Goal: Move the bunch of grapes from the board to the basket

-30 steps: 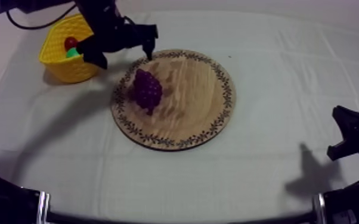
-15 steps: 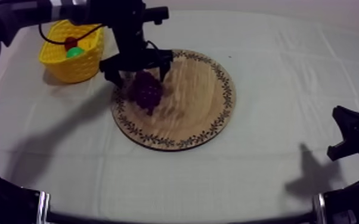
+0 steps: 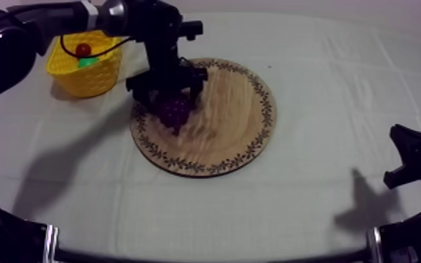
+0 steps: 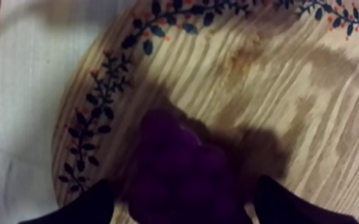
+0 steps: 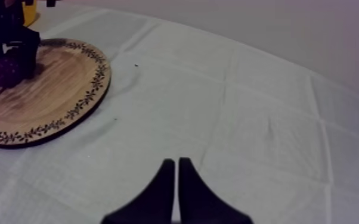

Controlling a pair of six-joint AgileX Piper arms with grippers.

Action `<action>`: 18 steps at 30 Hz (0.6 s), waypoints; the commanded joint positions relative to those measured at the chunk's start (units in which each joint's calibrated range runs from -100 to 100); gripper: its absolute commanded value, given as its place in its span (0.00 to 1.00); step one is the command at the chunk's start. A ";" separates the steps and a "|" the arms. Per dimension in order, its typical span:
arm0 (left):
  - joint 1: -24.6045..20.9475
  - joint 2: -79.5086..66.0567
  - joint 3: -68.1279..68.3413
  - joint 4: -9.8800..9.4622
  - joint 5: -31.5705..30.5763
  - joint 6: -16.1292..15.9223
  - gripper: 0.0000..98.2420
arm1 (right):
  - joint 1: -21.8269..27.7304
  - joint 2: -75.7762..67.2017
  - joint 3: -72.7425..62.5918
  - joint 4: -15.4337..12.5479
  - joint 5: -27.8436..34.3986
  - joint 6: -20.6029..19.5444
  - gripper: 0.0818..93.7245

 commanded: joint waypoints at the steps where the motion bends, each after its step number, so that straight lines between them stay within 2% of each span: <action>1: -0.03 0.19 -0.19 0.39 -0.04 -0.54 0.79 | 0.02 -0.01 -0.03 0.01 0.00 -0.01 0.00; 11: 0.11 -0.20 1.06 1.46 -1.06 -4.10 0.46 | 0.02 -0.01 -0.03 0.01 0.00 -0.01 0.00; 18: -0.46 -5.32 3.72 1.59 -1.30 -6.36 0.36 | 0.02 -0.01 -0.03 0.01 0.00 0.00 0.00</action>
